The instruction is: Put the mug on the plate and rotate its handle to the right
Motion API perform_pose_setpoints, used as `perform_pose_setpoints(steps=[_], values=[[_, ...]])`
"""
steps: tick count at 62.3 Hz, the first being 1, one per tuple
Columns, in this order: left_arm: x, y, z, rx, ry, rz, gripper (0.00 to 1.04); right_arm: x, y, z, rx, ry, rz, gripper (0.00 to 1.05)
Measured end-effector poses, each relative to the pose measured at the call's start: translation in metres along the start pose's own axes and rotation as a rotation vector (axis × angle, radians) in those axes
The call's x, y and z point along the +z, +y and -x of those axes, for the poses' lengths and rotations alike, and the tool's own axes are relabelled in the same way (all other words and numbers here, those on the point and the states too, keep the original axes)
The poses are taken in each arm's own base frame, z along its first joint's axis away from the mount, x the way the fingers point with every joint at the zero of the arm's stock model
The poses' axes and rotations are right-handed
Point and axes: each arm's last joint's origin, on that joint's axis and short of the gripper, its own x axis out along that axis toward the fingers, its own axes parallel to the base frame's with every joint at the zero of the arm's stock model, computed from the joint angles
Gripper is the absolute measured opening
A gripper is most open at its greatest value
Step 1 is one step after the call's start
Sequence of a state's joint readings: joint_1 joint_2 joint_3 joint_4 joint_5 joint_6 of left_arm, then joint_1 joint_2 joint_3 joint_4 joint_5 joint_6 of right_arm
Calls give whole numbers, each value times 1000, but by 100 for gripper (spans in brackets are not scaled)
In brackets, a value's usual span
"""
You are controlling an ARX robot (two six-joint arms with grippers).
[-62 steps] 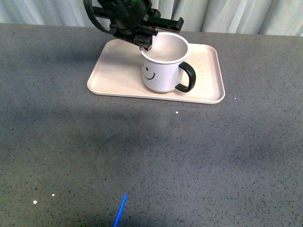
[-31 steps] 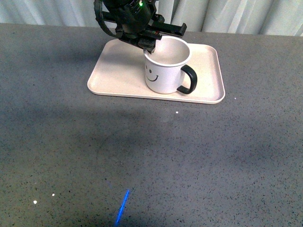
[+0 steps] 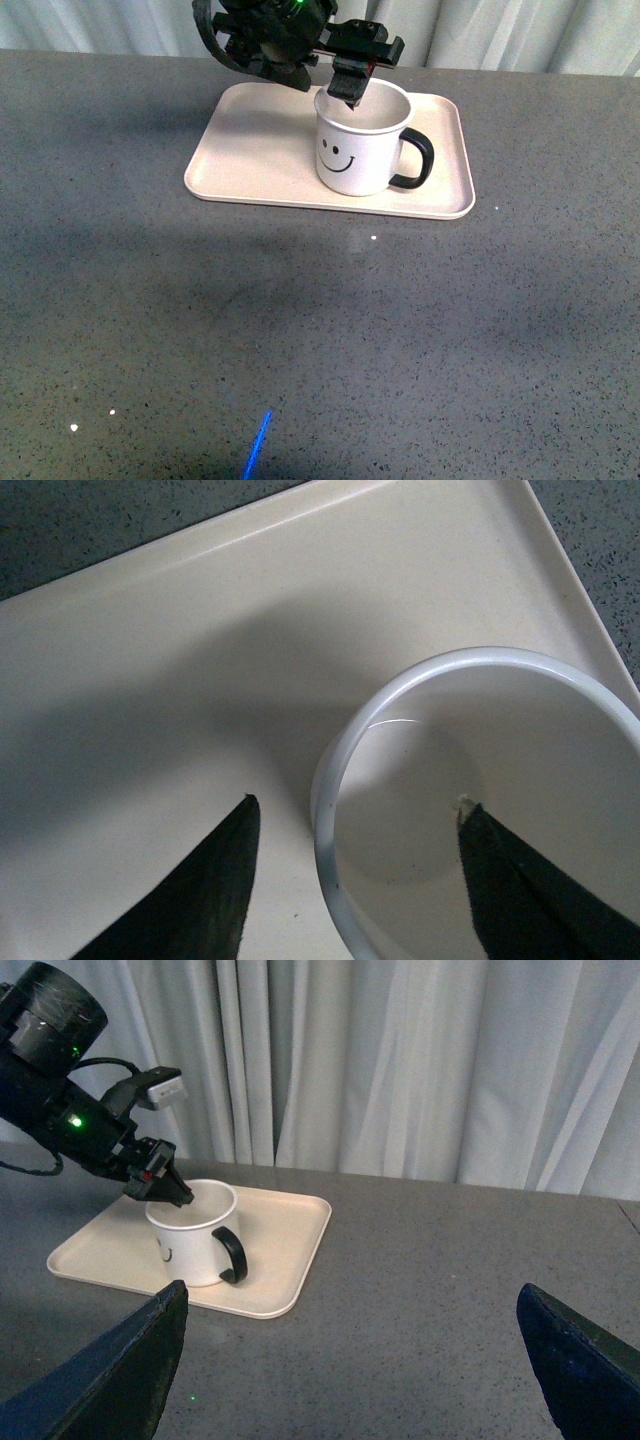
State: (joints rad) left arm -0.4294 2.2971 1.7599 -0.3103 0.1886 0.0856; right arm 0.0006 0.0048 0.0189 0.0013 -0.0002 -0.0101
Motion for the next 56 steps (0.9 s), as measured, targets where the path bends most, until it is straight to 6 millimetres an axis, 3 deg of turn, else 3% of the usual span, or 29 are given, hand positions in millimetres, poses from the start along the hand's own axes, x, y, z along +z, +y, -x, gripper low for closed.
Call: perform_pose_setpoints(steps=[11, 26, 31, 36, 46, 56], values=[[-1, 1, 37, -8, -105, -18, 97, 0, 0, 0, 0, 0, 0, 96], [-13, 5, 115, -26, -326, -6, 95, 0, 0, 0, 0, 0, 0, 96], [-28, 6, 140, 285, -571, 35, 83, 0, 0, 0, 1, 0, 0, 96], [-63, 12, 174, 542, -763, 129, 68, 0, 0, 0, 0, 0, 0, 96], [-149, 4, 233, 621, -836, 176, 38, 0, 0, 0, 0, 0, 0, 96], [-191, 0, 242, 616, -818, 177, 9, 0, 0, 0, 0, 0, 0, 96]])
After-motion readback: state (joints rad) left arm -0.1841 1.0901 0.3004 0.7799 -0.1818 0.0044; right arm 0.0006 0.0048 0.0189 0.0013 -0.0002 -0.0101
